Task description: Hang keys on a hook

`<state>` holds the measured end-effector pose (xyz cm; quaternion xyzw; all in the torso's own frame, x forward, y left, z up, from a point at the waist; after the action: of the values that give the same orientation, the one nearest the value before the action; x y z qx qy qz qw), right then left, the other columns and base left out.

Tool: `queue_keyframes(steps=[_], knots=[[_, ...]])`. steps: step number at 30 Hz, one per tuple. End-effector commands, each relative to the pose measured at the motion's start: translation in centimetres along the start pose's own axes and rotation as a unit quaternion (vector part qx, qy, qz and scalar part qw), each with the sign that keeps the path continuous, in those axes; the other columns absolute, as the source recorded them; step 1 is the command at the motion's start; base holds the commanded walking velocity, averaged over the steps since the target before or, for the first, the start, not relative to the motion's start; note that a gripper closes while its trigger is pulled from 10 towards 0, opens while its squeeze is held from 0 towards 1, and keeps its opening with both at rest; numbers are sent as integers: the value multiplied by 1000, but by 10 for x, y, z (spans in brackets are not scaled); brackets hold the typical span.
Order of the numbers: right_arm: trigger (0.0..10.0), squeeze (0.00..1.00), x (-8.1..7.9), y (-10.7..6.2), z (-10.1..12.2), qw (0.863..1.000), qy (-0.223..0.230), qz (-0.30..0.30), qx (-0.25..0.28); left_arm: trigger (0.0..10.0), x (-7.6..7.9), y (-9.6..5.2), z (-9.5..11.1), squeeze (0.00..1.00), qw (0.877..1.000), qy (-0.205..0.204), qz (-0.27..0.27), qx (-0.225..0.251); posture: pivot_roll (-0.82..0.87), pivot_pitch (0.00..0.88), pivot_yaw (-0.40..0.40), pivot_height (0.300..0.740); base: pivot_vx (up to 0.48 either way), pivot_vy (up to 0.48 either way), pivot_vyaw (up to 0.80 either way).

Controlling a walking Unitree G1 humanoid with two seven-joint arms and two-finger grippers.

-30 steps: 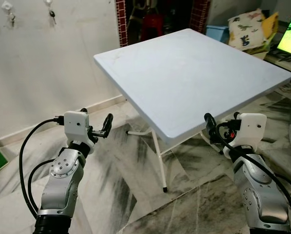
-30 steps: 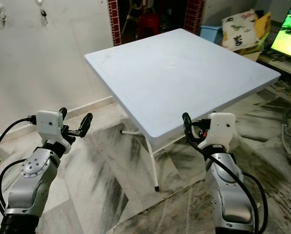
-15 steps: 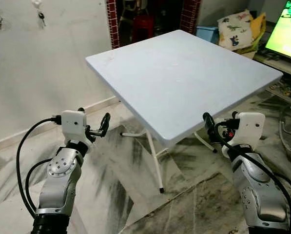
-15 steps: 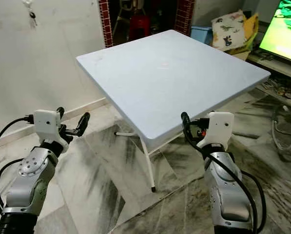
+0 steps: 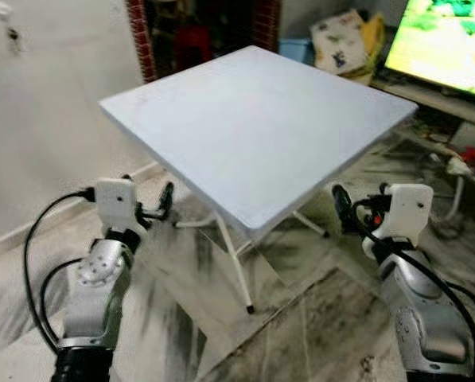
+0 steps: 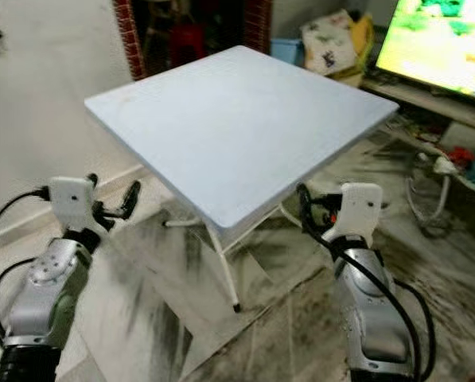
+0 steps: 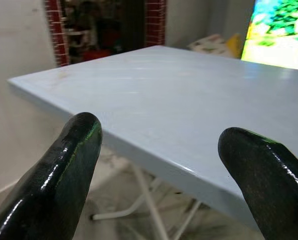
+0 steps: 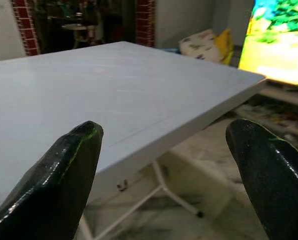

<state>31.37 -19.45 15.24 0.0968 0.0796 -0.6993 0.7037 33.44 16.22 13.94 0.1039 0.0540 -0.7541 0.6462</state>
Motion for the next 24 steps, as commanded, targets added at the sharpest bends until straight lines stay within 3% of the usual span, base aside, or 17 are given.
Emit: queue_keyframes(steps=[1, 24], knots=[[10000, 0, -7, 1, -1, 1000, 7, 10, -2, 10000, -11, -3, -6, 0, 1000, 9, 18, -13, -33, 0, 41, 740, 0, 0, -800], [10000, 0, -7, 1, -1, 1000, 7, 8, -1, 10000, -14, -1, -8, 0, 999, 9, 22, -23, -32, 0, 43, 740, 0, 0, -800]])
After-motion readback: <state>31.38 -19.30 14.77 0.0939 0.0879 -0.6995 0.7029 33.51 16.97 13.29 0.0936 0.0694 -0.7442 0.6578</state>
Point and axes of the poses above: a point about 5 cm out from each wrist's last joint towards the gripper, its own y axis pointing out of the wrist towards the gripper, its own z axis along the axis of the wrist's last joint, x = y × z, the point moved 3 cm from there along y, pointing out of the wrist towards the gripper, and after that the axes turned 14 degrees about y, right-handed, at the moved point
